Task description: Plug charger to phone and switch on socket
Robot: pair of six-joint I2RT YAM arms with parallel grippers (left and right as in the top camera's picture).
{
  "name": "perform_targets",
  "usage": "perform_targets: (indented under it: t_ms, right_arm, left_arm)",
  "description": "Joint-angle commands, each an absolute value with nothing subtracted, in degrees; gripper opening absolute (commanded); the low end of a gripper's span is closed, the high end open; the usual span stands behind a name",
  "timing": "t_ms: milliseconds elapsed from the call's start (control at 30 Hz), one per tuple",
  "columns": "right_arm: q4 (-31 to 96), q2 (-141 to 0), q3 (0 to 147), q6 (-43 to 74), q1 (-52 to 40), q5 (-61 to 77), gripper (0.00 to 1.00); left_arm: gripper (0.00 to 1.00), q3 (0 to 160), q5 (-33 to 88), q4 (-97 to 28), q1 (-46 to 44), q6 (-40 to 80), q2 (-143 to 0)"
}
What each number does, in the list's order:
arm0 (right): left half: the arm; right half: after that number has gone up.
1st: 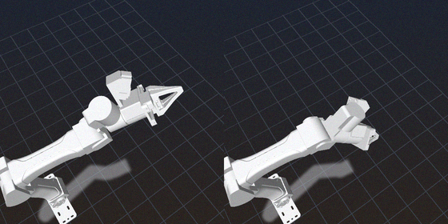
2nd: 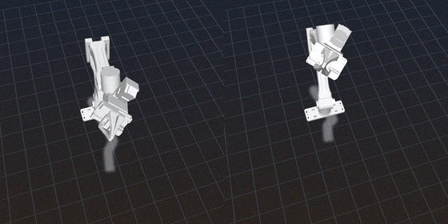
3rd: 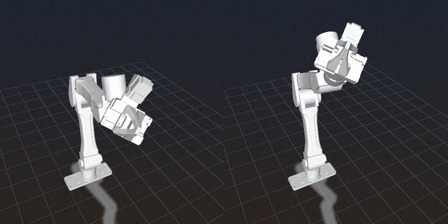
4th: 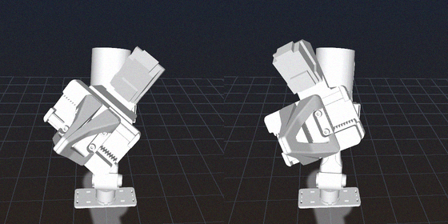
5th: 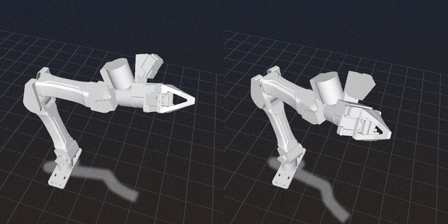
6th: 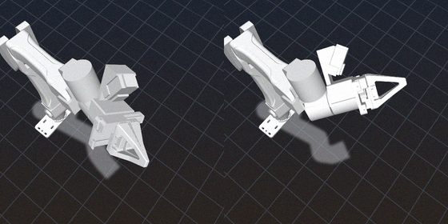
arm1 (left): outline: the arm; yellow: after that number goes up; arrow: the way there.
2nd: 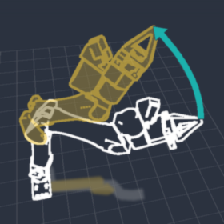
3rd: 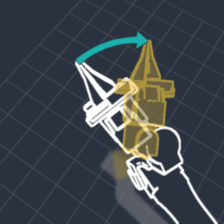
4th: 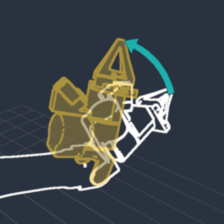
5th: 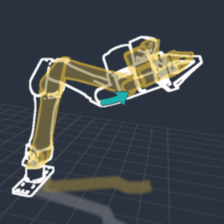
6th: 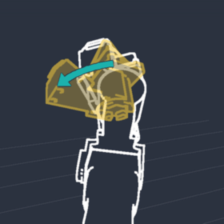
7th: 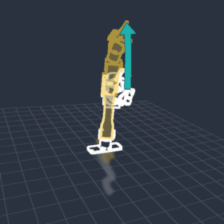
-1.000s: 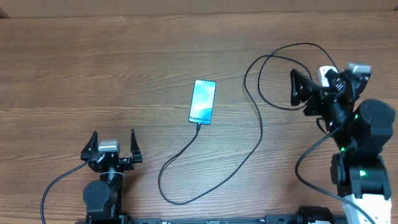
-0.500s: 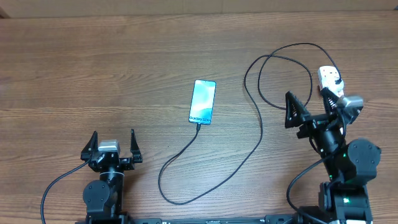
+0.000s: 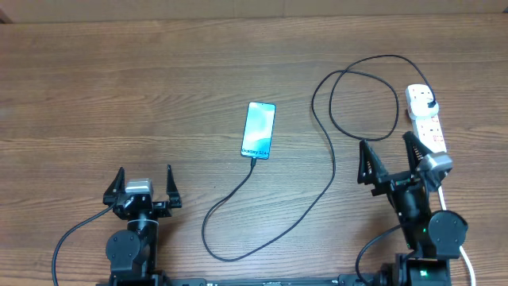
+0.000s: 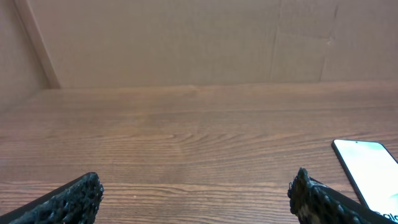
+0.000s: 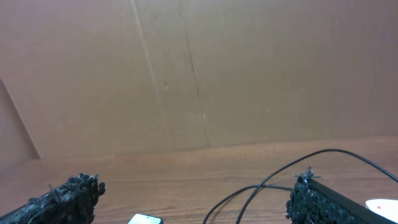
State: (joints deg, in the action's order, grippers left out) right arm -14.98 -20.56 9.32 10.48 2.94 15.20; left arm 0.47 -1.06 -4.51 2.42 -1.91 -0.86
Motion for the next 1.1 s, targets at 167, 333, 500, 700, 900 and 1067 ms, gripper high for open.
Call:
perform_targets:
  t_ms: [167,333,500,700,900,1067]
  right_arm:
    - [-17.08,-13.04,1.06,10.50,2.57,15.07,1.00]
    - [-9.08,-9.47,0.43,10.48,2.00,12.49,1.00]
    - [-2.17,-6.61,0.43,10.48,0.51,7.84,1.00]
    - [1.43,-4.58,0.43,10.44,-0.78,4.01,1.00]
    - [4.73,-0.62,0.43,5.80,-1.76,2.52,1.00]
    - [4.71,-0.12,0.43,2.83,-2.57,2.61,1.00]
  left_arm:
    - [0.99,0.27,-0.40,-4.43,2.76,-2.59,-0.21]
    - [0.99,0.27,-0.40,-4.43,2.76,-2.59,-0.21]
    - [0.99,0.27,-0.40,-4.43,2.76,-2.59,-0.21]
    - [0.99,0.27,-0.40,-4.43,2.76,-2.59,-0.21]
    - [0.99,0.27,-0.40,-4.43,2.76,-2.59,-0.21]
    - [0.99,0.27,-0.40,-4.43,2.76,-2.59,-0.21]
